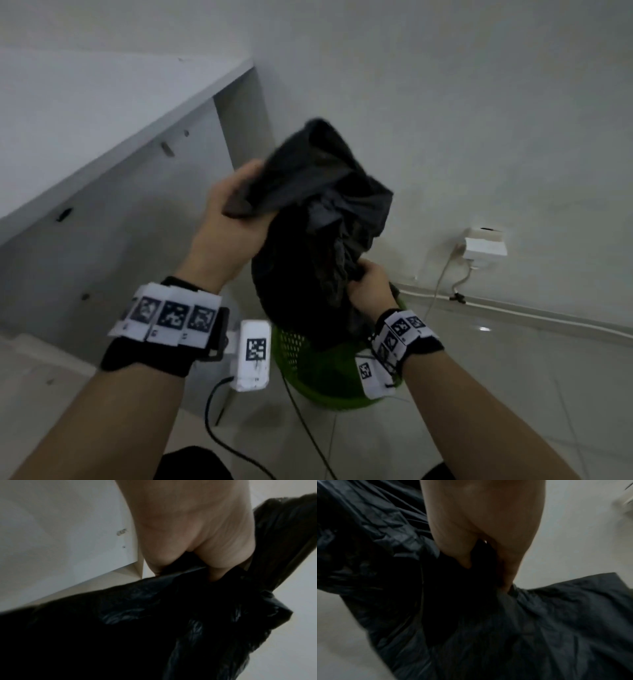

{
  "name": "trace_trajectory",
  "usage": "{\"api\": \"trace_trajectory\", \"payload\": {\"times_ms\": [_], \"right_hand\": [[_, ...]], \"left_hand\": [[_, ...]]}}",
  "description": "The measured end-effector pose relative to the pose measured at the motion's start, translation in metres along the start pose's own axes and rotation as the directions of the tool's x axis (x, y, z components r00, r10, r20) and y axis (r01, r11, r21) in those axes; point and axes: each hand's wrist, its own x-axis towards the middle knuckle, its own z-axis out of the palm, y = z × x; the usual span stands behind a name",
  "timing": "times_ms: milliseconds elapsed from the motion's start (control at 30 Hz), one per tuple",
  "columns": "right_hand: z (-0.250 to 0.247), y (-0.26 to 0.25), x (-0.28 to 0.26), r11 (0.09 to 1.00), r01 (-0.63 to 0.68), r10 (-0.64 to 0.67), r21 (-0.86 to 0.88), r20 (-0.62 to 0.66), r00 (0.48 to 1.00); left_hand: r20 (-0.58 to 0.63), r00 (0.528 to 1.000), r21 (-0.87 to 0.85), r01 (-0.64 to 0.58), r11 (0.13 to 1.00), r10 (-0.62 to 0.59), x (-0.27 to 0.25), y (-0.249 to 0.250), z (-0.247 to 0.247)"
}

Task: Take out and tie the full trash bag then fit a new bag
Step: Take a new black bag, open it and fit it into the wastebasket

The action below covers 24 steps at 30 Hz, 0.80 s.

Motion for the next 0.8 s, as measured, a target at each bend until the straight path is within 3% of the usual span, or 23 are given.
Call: {"api": "trace_trajectory", "payload": {"times_ms": [67,133,167,233,300,367,433,500,600,733,800], "right_hand": [[-0.003,0.026,0.001,0.966,-0.161,0.204,-0.204,0.214,0.955],[-0.013,0.039,-0.002,0.901,-0.203,0.336,-0.383,0.321,0.886],[-0.021,0.036,-0.005,0.891,-0.206,0.351,-0.405,0.327,0.877],[-0.04,0.016,-0.012,0.938,-0.212,0.271,-0.274,0.199,0.942],[-0.061,-0.002,-0.016,0.971,-0.238,0.235,0.027,0.074,0.969],[-0.069,-0.027,-0.026,0.92,-0.271,0.227,0.285,0.178,0.958],[-0.06,-0.039,-0.032,0.896,-0.269,0.165,0.352,0.299,0.94],[-0.051,-0.041,-0.035,0.921,-0.205,0.1,0.33,0.307,0.946],[-0.071,-0.019,-0.033,0.946,-0.113,0.045,0.304,0.22,0.974],[-0.13,0.001,-0.038,0.982,-0.014,0.014,0.188,0.004,1.0],[-0.137,0.005,-0.044,0.988,0.06,-0.054,0.139,-0.045,0.998]], "left_hand": [[0.124,0.992,-0.11,-0.023,0.994,0.037,-0.006,-0.013,0.012],[0.079,0.996,-0.109,0.041,0.993,-0.033,-0.009,-0.037,0.021],[0.062,0.996,-0.088,0.075,0.993,-0.07,-0.011,-0.046,0.024],[-0.012,0.99,-0.068,0.141,0.988,-0.143,-0.015,-0.066,0.031],[-0.006,0.987,-0.087,0.162,0.983,-0.163,-0.023,-0.075,0.042],[0.121,0.976,-0.117,0.194,0.974,-0.18,-0.031,-0.081,0.055],[0.323,0.94,-0.085,0.146,0.986,-0.111,-0.042,-0.08,0.071],[0.424,0.9,-0.123,0.169,0.978,-0.102,-0.046,-0.08,0.078],[0.375,0.903,-0.195,0.299,0.934,-0.211,-0.034,-0.085,0.061],[0.184,0.956,-0.102,0.25,0.963,-0.229,-0.013,-0.099,0.029],[0.118,0.953,-0.159,0.295,0.942,-0.279,-0.008,-0.099,0.026]]}}
